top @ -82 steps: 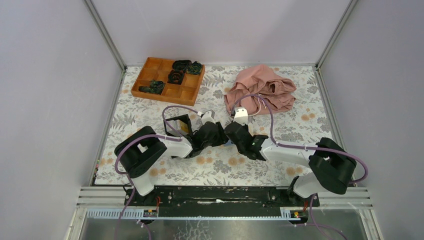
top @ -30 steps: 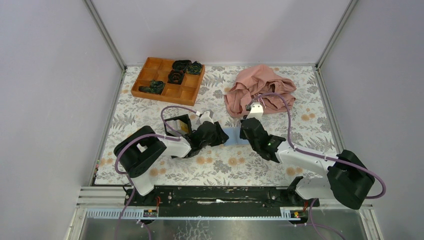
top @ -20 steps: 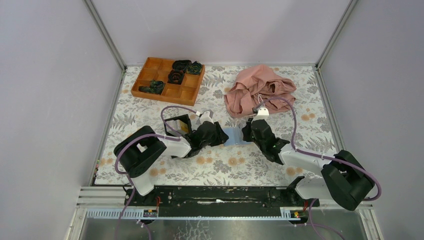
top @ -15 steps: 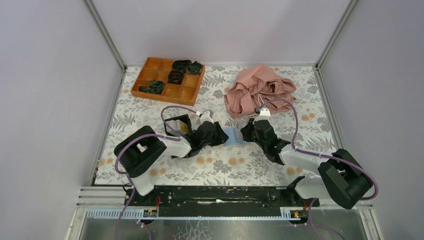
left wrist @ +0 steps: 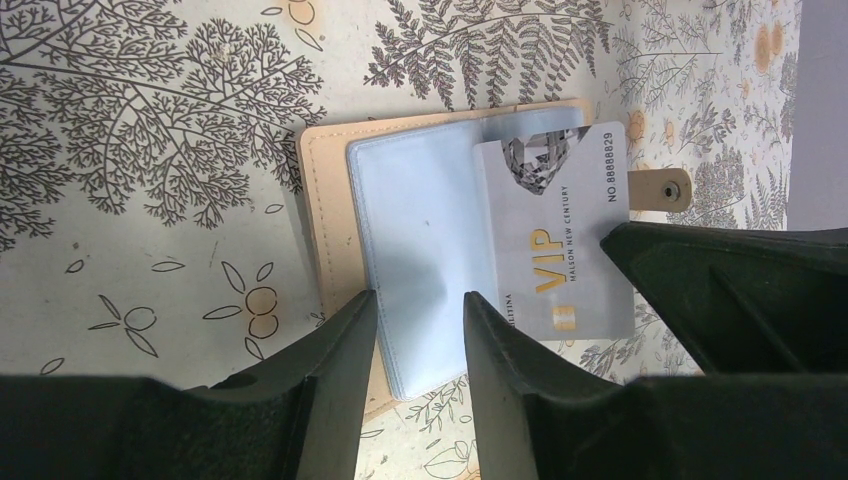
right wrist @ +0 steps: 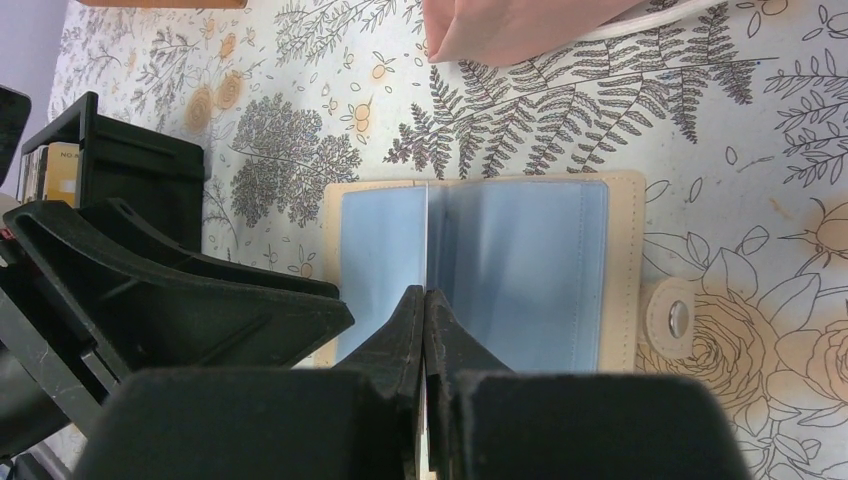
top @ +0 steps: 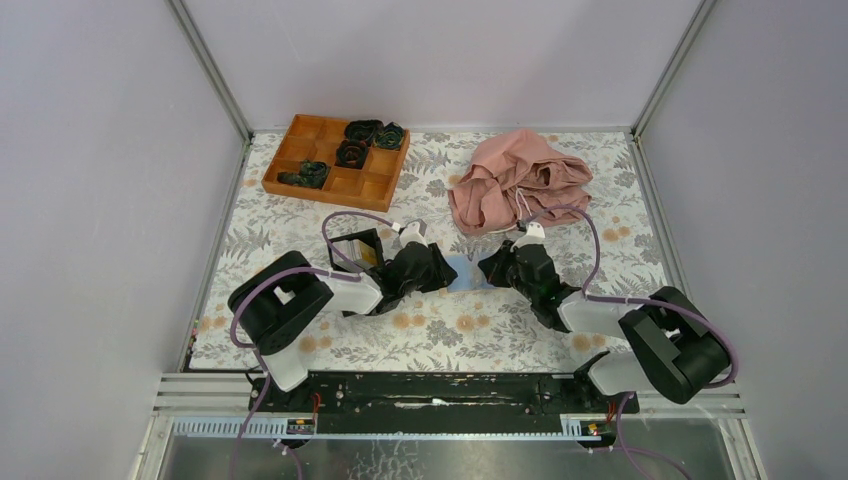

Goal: Put the credit cards into the card holder
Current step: Insert the credit card into the card holder.

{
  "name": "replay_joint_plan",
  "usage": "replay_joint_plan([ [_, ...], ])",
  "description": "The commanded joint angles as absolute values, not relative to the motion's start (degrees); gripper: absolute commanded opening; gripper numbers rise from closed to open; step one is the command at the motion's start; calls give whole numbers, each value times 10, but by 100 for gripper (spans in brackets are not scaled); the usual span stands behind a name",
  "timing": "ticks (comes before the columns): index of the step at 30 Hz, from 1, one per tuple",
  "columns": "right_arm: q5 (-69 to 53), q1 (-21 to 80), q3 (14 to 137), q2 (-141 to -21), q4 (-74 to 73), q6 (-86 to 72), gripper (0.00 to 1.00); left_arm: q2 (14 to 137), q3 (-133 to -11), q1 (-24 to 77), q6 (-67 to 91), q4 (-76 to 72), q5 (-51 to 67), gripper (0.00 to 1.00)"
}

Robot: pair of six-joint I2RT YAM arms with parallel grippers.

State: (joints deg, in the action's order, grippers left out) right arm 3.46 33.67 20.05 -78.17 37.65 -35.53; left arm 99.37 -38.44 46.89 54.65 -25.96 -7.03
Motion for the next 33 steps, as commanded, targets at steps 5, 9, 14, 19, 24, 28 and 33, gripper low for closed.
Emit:
replay_joint_plan([
  [5, 12, 321, 179, -796, 449, -382, 0, 1024, -386, 462, 529, -197, -91, 45],
  [9, 13, 314, 165, -801, 465, -391, 0, 1027, -391, 461, 527, -187, -95, 44],
  [14, 13, 307, 152, -817, 489, -400, 0, 1031, -396, 461, 523, -174, -102, 41],
  [19, 25, 304, 142, -825, 500, -405, 0, 1029, -395, 462, 523, -167, -110, 38],
  [24, 38, 303, 134, -831, 507, -412, 0, 1036, -389, 462, 528, -171, -108, 35],
  [28, 47, 303, 131, -842, 511, -419, 0, 1040, -383, 462, 530, -176, -104, 32],
  [33, 58, 302, 131, -864, 514, -425, 0, 1042, -375, 463, 533, -180, -105, 28],
])
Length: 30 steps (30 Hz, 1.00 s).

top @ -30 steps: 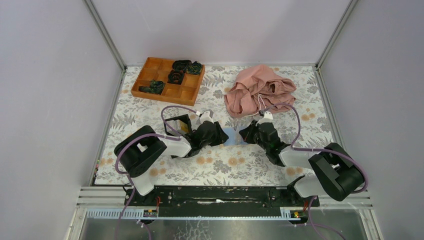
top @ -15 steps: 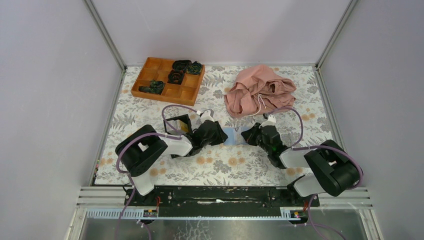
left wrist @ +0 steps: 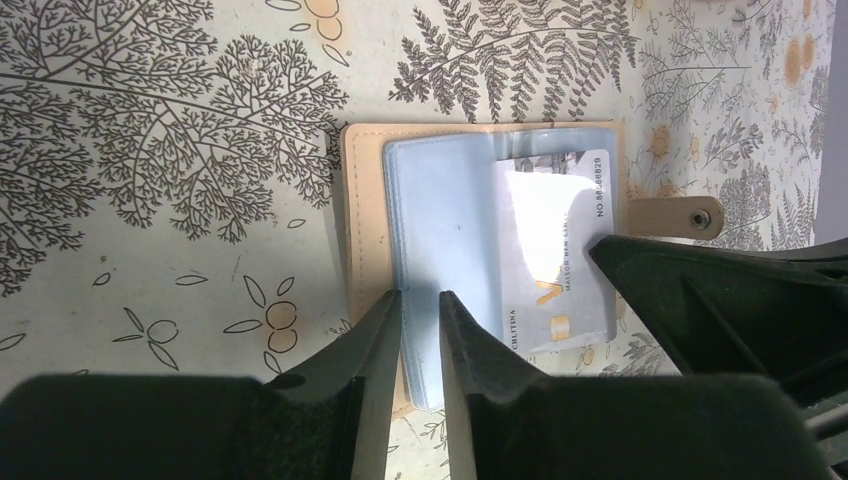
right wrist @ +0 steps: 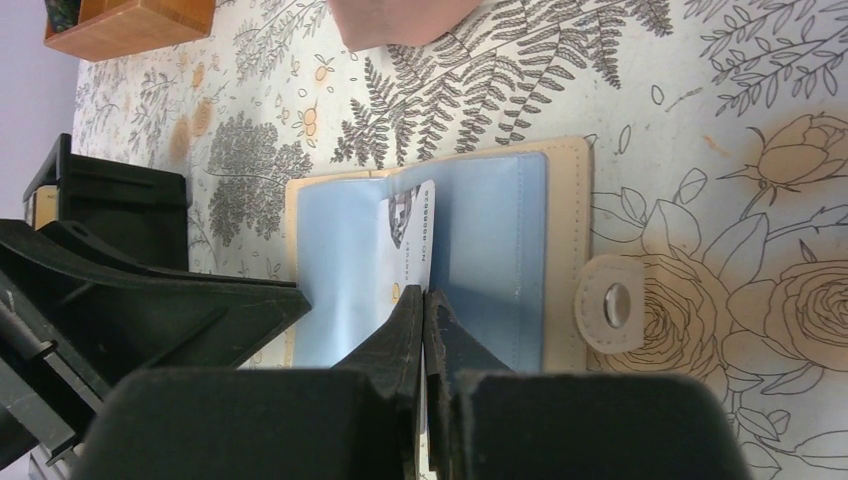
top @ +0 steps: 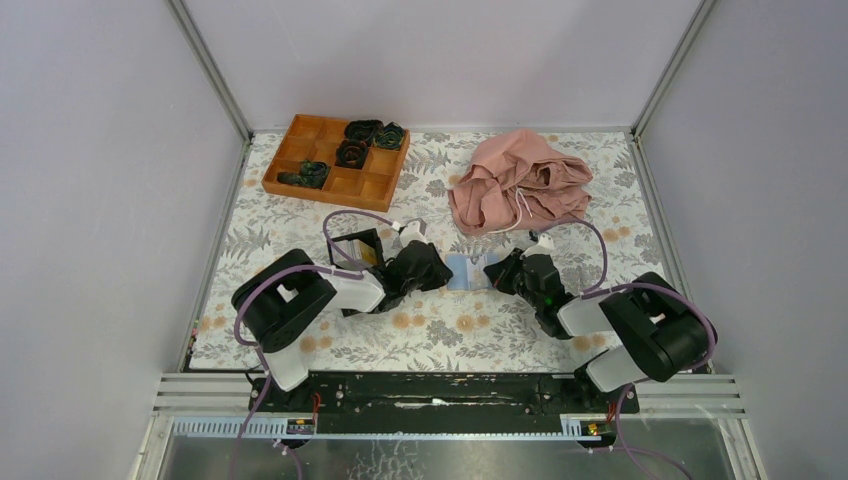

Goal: Put the credit cards into the card holder
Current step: Insert the credit card into the card holder.

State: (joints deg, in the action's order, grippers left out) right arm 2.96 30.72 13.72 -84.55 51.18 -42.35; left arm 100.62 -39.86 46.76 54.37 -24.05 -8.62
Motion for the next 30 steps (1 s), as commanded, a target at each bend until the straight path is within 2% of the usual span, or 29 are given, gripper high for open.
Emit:
replay_joint_plan([
  [1, 60, 302, 131, -867, 514, -426, 0, 1043, -374, 463, 533, -179, -105, 28],
  [20, 120, 303, 145, -872, 444, -412, 0, 1055, -364, 469, 531, -166, -120, 21],
  [30, 83, 304, 165, -881, 425, -389, 0, 1065, -375, 475, 524, -153, -128, 20],
])
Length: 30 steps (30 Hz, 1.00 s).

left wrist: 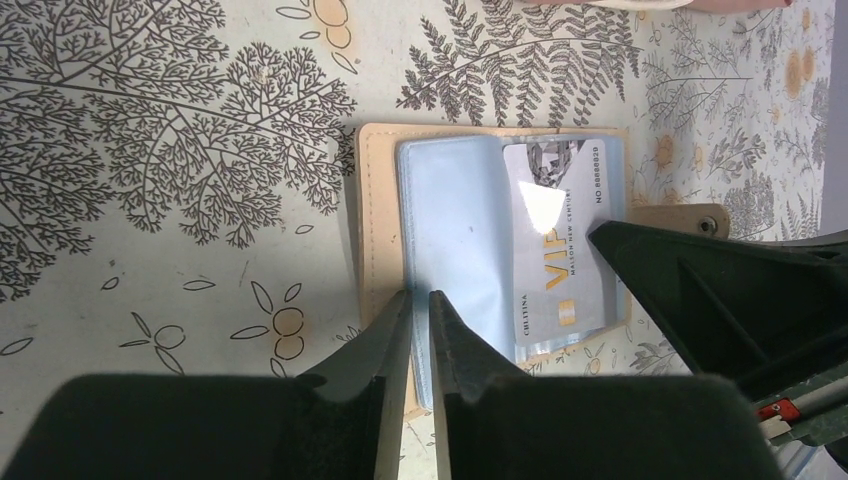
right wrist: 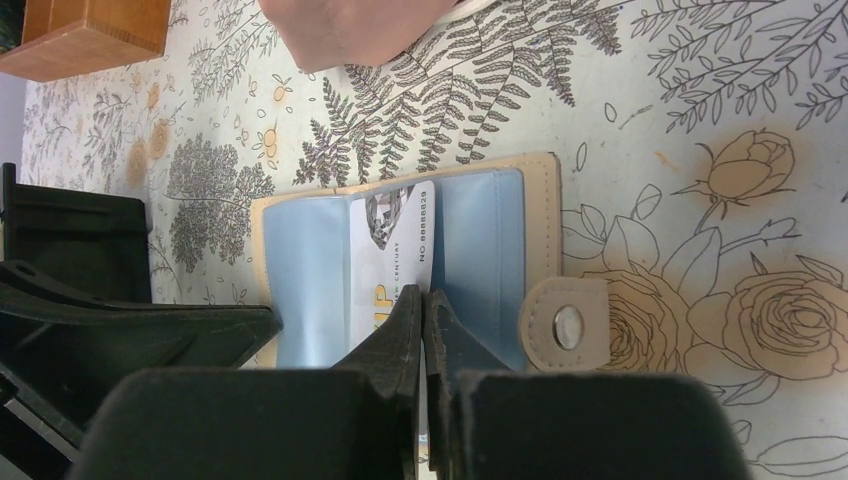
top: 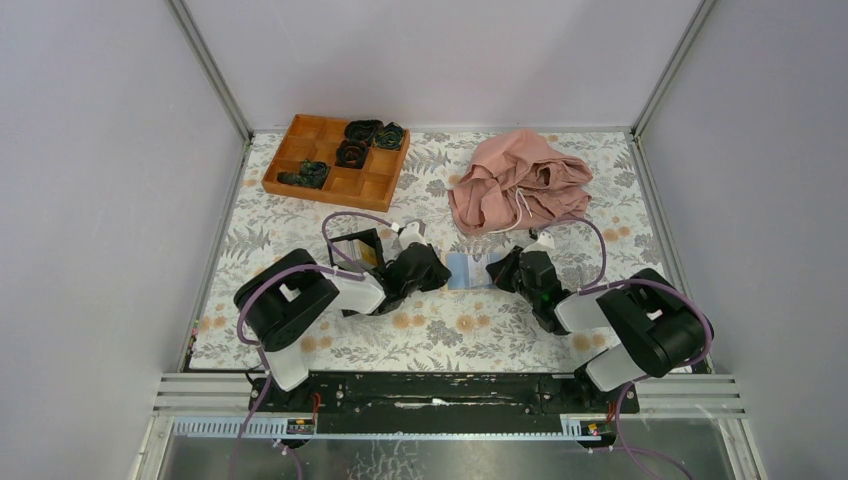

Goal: Put the credit cards into the card holder
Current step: Insert the credit card into the card holder.

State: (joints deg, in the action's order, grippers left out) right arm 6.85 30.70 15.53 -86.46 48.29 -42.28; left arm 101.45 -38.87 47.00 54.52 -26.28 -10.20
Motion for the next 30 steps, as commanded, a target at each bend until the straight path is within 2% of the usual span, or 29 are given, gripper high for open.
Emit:
replay_joint_plan([
  [1, 81, 305, 165, -881, 424, -388, 0, 1066, -377, 475, 521, -149, -130, 19],
  [15, 80, 340, 162, -902, 428, -401, 0, 1069, -385, 483, 504, -106, -160, 15],
  [30, 77, 367, 126, -833, 398, -427, 0, 1083, -391, 488, 500, -90, -182, 13],
])
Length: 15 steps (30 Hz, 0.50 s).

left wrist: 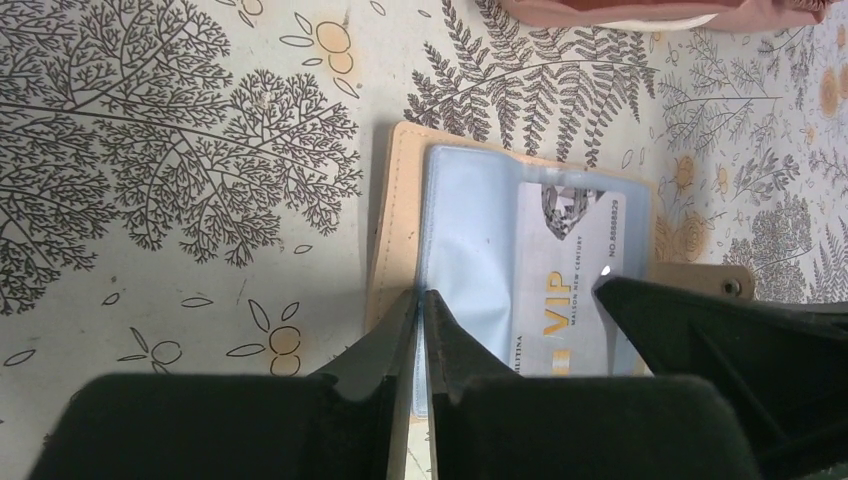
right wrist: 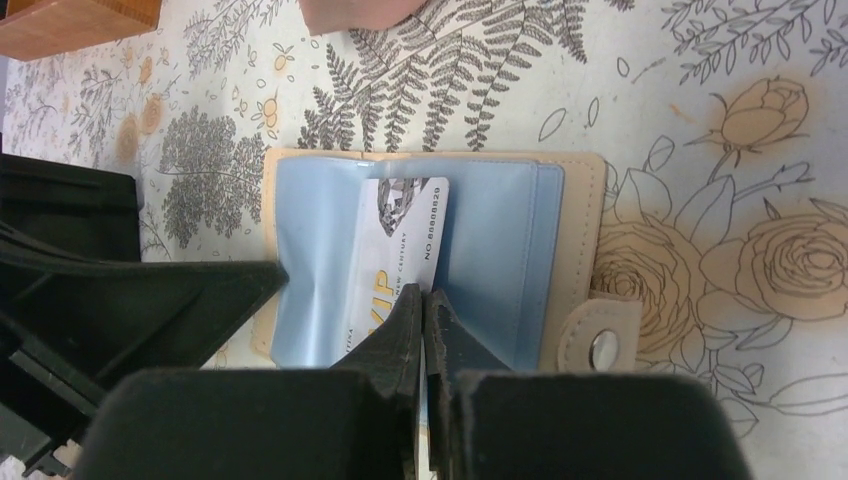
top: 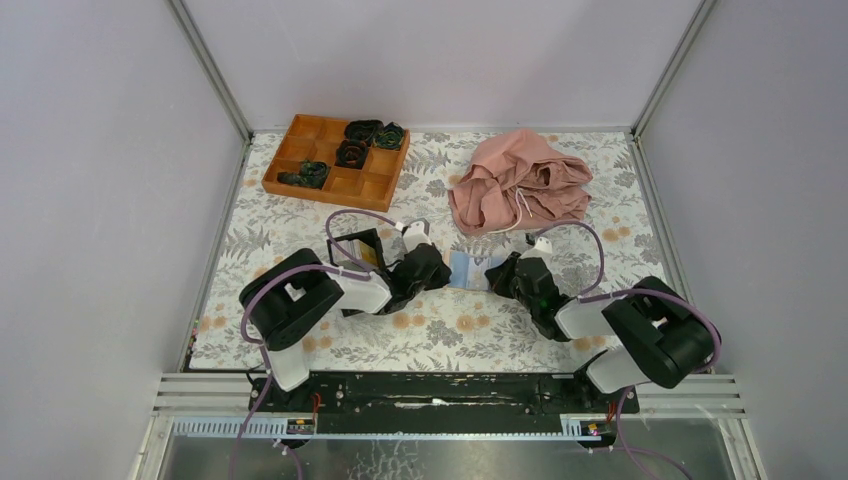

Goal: Put the credit cards into the card holder
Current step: Insert the credit card into the card holder.

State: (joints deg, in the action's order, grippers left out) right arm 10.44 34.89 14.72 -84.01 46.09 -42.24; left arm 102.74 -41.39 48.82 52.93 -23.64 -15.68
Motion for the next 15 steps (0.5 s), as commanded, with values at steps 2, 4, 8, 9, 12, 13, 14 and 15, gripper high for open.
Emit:
replay_joint_plan([
  [2, 76, 367, 121, -833, 404, -431, 0, 1086, -393, 487, 499, -86, -183, 13],
  [4, 76, 367, 121, -838, 406, -435, 0, 1089, -394, 487, 497, -84, -185, 13],
  [8, 73, 367, 125, -862, 424, -442, 0, 1095, -391, 488, 496, -79, -190, 12],
  [9, 70, 367, 125, -870, 431, -445, 0, 1097, -391, 488, 496, -78, -190, 12],
  [12, 65, 368, 130, -895, 450, -455, 0, 1102, -392, 488, 493, -73, -192, 11],
  [13, 64, 367, 131, -903, 457, -458, 0, 1105, -391, 488, 492, -72, -193, 11],
  [14, 64, 367, 130, -909, 465, -462, 0, 1105, -391, 489, 491, -69, -196, 10],
  [15, 65, 367, 130, -914, 468, -465, 0, 1106, -390, 489, 491, -68, -198, 9],
])
